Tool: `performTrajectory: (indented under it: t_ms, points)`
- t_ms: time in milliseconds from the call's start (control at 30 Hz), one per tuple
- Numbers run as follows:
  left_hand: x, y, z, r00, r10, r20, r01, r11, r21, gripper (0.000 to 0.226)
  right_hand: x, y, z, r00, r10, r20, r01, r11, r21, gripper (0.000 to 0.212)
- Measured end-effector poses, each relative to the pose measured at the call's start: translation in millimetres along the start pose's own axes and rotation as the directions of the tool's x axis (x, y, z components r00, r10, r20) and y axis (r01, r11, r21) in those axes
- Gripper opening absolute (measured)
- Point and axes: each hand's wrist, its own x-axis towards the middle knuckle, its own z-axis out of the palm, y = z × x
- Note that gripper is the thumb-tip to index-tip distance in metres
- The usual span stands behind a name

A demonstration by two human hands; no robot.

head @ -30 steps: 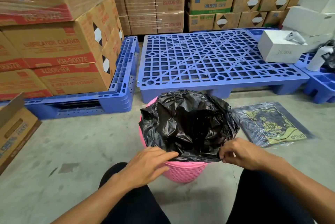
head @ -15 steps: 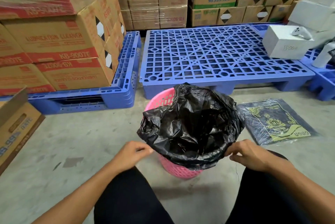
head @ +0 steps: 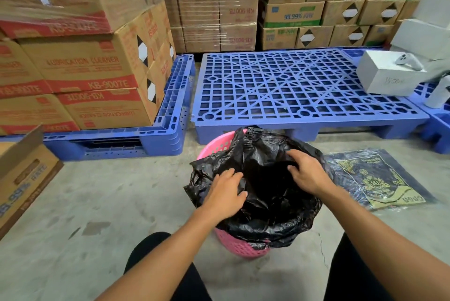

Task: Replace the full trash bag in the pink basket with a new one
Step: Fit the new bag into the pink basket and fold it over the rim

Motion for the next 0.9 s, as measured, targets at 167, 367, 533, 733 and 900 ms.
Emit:
performTrajectory:
  t_ms: [167,367,533,733,900]
  points:
    - [17,-35,-6,0.989,-0.12,-0.086,0.134,0.972,0.192,0.065,12,20,-1,0.997,0.082,-0.008,-0.082,0.996,0.029,0.05]
    - [31,-65,-18,0.974,-0.203,-0.104,0.198,0.979,-0.057,0.069,29,33,4,0.967,0.236,0.101,-0.252,0.944,0.213,0.058]
    - [43,-72,-35,0.949,-0.27,-0.165,0.202,0.918,-0.343,0.049,54,41,1,0.945,0.307,0.116,-0.325,0.926,0.195,0.051]
    - [63,-71,-52,0.926,-0.322,-0.199,0.283,0.938,-0.201,0.036,83,23,-12,0.945,0.325,0.033,-0.308,0.919,-0.246,0.034]
    - [61,-63,-42,0.948,-0.116,-0.296,0.124,0.992,0.008,0.038,82,-8,-4,0.989,0.12,-0.087,-0.138,0.959,-0.248,0.029]
